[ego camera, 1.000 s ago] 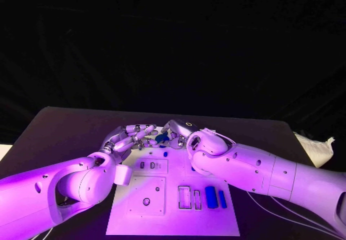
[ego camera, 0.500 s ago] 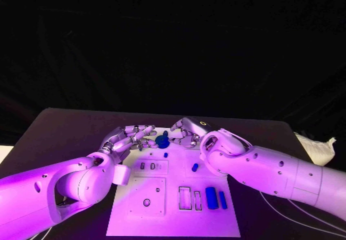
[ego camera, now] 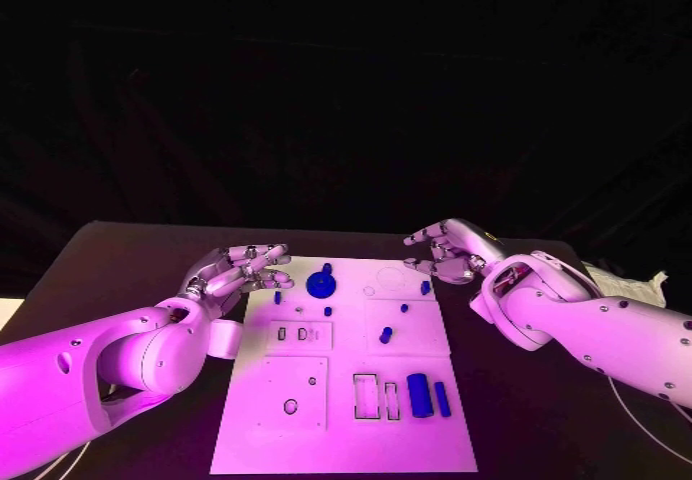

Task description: Assemble the parts on the task board

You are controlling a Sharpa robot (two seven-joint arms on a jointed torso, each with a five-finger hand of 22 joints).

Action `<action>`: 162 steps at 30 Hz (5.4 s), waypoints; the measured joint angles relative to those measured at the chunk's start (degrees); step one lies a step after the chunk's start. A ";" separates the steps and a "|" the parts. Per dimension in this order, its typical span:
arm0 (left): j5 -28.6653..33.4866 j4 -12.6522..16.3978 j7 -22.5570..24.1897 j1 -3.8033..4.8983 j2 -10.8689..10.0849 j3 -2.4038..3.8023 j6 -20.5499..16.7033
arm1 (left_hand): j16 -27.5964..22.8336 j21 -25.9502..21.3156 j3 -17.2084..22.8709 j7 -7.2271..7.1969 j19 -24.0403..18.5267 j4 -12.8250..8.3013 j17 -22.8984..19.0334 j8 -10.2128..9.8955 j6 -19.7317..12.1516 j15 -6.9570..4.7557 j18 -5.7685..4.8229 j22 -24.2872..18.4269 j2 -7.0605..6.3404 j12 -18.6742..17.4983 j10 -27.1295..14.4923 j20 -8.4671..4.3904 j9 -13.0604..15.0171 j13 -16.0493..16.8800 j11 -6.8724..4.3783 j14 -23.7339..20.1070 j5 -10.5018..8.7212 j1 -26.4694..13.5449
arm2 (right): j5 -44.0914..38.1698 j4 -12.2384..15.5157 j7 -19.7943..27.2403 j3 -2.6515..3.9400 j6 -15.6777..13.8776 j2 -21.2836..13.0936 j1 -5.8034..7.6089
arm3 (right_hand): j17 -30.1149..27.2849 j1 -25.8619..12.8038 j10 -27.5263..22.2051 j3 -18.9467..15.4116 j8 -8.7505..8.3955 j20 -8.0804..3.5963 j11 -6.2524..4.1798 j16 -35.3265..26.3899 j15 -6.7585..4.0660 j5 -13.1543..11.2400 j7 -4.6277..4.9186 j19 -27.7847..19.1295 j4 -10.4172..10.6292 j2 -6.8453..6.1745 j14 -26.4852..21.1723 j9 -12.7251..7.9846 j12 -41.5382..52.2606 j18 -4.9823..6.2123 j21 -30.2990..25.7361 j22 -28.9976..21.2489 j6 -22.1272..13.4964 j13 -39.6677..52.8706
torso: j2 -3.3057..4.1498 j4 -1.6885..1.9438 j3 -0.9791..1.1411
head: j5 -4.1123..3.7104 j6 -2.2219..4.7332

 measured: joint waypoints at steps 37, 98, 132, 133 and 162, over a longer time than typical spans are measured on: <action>0.62 -2.06 0.31 -0.04 0.12 0.04 1.37 | -0.27 0.00 0.34 0.00 0.00 -0.02 0.14 0.01 0.00 0.00 0.00 0.05 0.00 0.00 0.00 0.00 0.01 0.02 0.00 0.00 0.00 0.00 | 5.10 -12.87 6.40 0.03 6.31 3.18 -4.65 | -0.02 0.58 0.00 -0.24 0.00 0.00 0.01 0.00 0.00 -1.26 -0.01 -0.01 -1.19 -0.58 0.00 -0.11 -0.36 0.00 0.00 -0.08 0.00 -0.22 | -0.22 -0.20 0.38 | -1.72 -1.52; 0.70 -2.20 0.23 -0.06 0.44 0.03 1.77 | -0.27 0.22 0.55 0.00 -0.21 -0.24 0.34 0.02 0.00 0.00 0.00 0.10 0.00 0.00 0.00 -0.21 0.02 0.03 0.00 0.00 0.00 0.00 | 2.45 -15.72 4.27 0.14 7.25 5.85 -4.87 | -0.01 0.00 2.48 1.65 3.45 -1.56 -2.48 0.78 -2.00 -3.02 -2.64 1.11 -3.10 1.95 -0.10 1.54 3.43 0.01 0.93 1.83 9.51 1.04 | -0.28 -0.15 0.50 | -2.04 -2.03; 0.77 -1.19 0.07 -0.06 0.69 0.03 1.78 | -0.49 0.21 0.71 0.00 -0.21 -0.40 0.43 0.02 0.00 0.00 0.01 0.08 0.00 0.00 0.00 -0.21 0.02 0.03 0.00 0.00 0.00 0.00 | -6.38 2.64 -12.22 0.70 4.47 9.55 -3.85 | -0.03 -1.36 3.19 1.24 3.38 -2.17 -2.96 1.00 -2.37 -3.05 -2.96 1.31 -3.15 2.22 -0.09 1.59 3.63 0.00 1.10 2.09 10.10 0.99 | -0.29 0.18 0.24 | 0.34 -1.82; 0.77 -1.18 0.07 -0.06 0.72 0.03 1.78 | -0.49 0.21 0.71 0.00 -0.21 -0.40 0.43 0.02 0.00 0.00 0.00 0.08 0.00 0.00 0.00 -0.21 0.02 0.03 0.00 0.00 0.00 0.00 | -6.82 2.85 -12.50 0.68 4.58 9.89 -3.85 | -0.03 -1.37 3.19 1.24 3.39 -2.17 -2.96 1.00 -2.37 -3.05 -2.96 1.31 -3.15 2.22 -0.09 1.59 3.63 0.00 1.10 2.11 10.11 0.99 | -0.28 0.18 0.24 | 0.55 -1.88; 1.05 -0.81 0.06 -0.05 1.28 0.03 1.80 | -0.49 0.21 0.87 0.12 -0.42 -0.24 0.62 0.02 -0.12 0.00 0.01 0.14 0.00 0.01 0.00 0.00 0.02 0.03 0.00 0.00 0.00 0.00 | -16.01 1.86 -16.98 -2.99 8.68 19.67 -5.06 | -0.04 -1.45 3.18 1.21 2.85 -2.16 -2.93 0.99 -2.37 -1.89 -3.13 1.31 -3.17 2.15 -0.09 1.94 3.63 0.01 1.10 1.95 10.06 1.04 | -0.18 0.14 0.27 | 3.19 -3.36</action>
